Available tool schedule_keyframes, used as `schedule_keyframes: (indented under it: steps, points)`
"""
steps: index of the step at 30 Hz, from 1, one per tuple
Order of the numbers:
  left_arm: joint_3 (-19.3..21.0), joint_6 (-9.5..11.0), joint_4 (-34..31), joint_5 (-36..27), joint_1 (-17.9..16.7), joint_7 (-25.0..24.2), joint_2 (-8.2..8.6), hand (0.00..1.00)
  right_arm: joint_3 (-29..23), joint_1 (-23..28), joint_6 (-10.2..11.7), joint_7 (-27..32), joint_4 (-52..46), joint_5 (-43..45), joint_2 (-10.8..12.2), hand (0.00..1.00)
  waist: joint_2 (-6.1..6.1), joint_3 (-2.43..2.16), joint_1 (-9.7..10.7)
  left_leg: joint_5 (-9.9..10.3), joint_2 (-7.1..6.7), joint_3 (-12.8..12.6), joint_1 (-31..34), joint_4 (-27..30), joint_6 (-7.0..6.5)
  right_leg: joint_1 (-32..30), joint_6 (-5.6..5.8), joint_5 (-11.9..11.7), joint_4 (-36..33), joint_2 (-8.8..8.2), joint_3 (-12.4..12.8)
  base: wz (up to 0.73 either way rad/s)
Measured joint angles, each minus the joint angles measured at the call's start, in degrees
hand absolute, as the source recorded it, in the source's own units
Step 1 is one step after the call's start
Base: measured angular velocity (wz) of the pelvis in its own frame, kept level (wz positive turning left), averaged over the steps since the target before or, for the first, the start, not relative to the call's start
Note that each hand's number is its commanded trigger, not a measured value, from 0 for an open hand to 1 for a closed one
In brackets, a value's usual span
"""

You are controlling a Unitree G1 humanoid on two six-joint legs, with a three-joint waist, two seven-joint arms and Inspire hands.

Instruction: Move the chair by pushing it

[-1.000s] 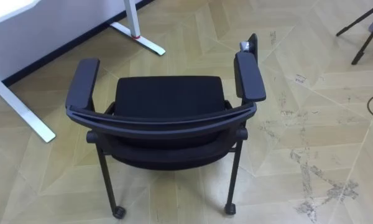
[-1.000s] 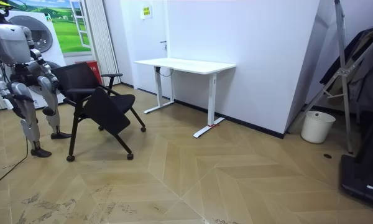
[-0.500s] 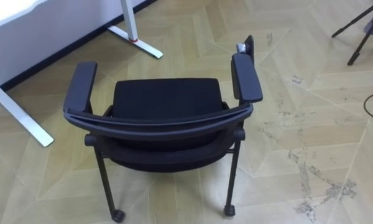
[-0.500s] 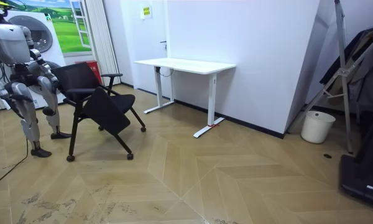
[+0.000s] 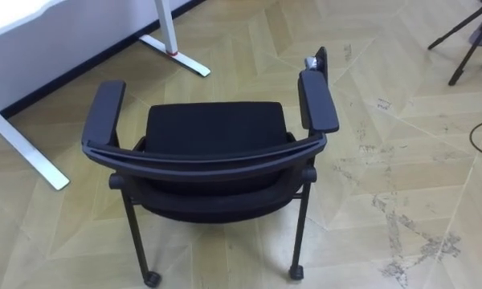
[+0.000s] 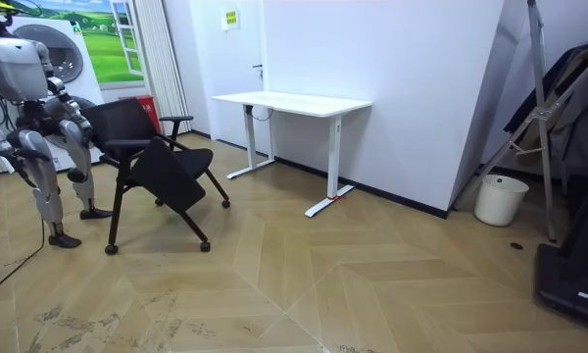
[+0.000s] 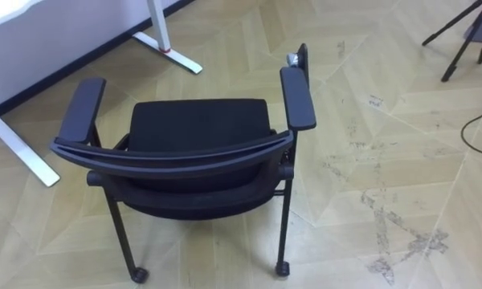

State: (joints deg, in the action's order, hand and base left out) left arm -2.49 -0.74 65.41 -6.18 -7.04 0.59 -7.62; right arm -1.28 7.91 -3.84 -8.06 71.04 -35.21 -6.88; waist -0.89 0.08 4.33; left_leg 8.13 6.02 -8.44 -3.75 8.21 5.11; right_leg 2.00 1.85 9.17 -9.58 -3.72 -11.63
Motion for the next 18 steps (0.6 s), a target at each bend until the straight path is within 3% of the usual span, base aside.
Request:
schedule_keyframes:
  steps: [8, 18]
  points:
    - [0.6, -0.5, 1.1, -3.2, 0.1, 2.1, 0.04, 0.00, -0.1, -0.3, -0.1, 0.8, 0.3, 0.2, 0.0, 0.00, 0.05, 0.02, -0.2, 0.0, -0.01, -0.4, -0.2, 0.0, 0.00, 0.0, 0.00, 0.0, 0.0, 0.02, 0.5, -0.02]
    - [3.2, -0.5, 0.7, -1.6, 0.2, 5.6, -1.11, 0.00, -0.7, -0.4, 0.0, 1.6, 0.3, 1.7, -0.5, 0.00, 1.30, 0.34, 0.0, 0.0, -0.01, -0.5, -1.0, 0.0, 0.00, 1.5, -0.02, 0.0, 0.0, 0.06, 0.6, 0.01]
